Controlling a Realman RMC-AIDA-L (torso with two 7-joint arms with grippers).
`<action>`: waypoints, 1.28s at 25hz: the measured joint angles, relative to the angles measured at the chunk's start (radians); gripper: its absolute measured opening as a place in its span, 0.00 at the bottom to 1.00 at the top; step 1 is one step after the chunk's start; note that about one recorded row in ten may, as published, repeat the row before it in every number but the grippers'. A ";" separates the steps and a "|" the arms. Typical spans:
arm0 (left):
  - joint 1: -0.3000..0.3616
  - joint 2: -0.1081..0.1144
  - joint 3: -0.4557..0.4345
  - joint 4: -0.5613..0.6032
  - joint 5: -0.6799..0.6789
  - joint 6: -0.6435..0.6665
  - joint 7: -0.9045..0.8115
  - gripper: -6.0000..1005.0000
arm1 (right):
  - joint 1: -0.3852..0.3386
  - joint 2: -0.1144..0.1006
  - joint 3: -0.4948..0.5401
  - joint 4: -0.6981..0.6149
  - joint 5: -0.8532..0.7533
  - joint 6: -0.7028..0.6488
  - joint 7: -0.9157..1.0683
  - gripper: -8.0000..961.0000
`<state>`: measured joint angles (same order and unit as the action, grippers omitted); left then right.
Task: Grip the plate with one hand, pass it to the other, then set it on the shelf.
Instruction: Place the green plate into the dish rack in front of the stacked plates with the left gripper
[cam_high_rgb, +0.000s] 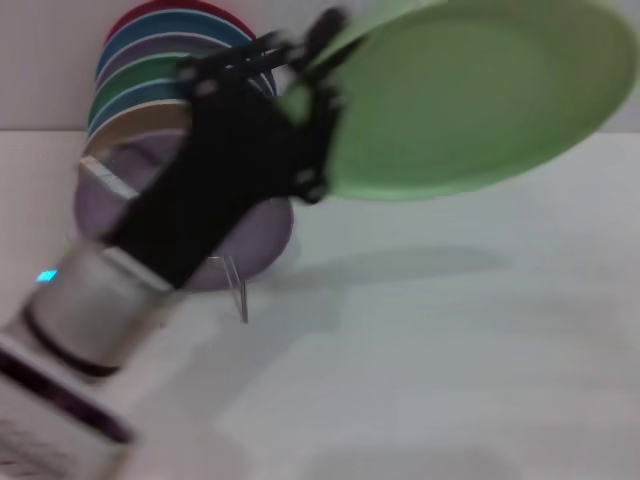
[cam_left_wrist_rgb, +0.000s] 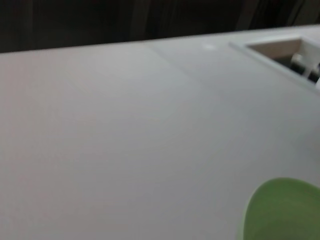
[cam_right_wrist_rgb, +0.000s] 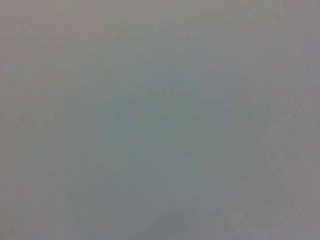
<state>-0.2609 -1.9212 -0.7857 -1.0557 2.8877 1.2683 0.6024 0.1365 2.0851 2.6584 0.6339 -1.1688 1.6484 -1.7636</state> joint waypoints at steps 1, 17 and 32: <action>-0.036 0.006 -0.006 0.101 0.001 0.088 -0.034 0.06 | 0.001 0.000 0.000 0.000 0.000 0.002 0.000 0.77; -0.250 -0.023 -0.139 0.811 0.002 0.485 -0.184 0.07 | 0.010 -0.001 -0.039 -0.020 -0.003 0.056 0.002 0.77; -0.244 -0.018 -0.135 0.916 0.002 0.490 -0.184 0.08 | 0.034 -0.001 -0.074 -0.043 0.002 0.067 0.002 0.77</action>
<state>-0.5052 -1.9389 -0.9207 -0.1398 2.8902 1.7588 0.4187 0.1700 2.0838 2.5844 0.5909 -1.1672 1.7150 -1.7620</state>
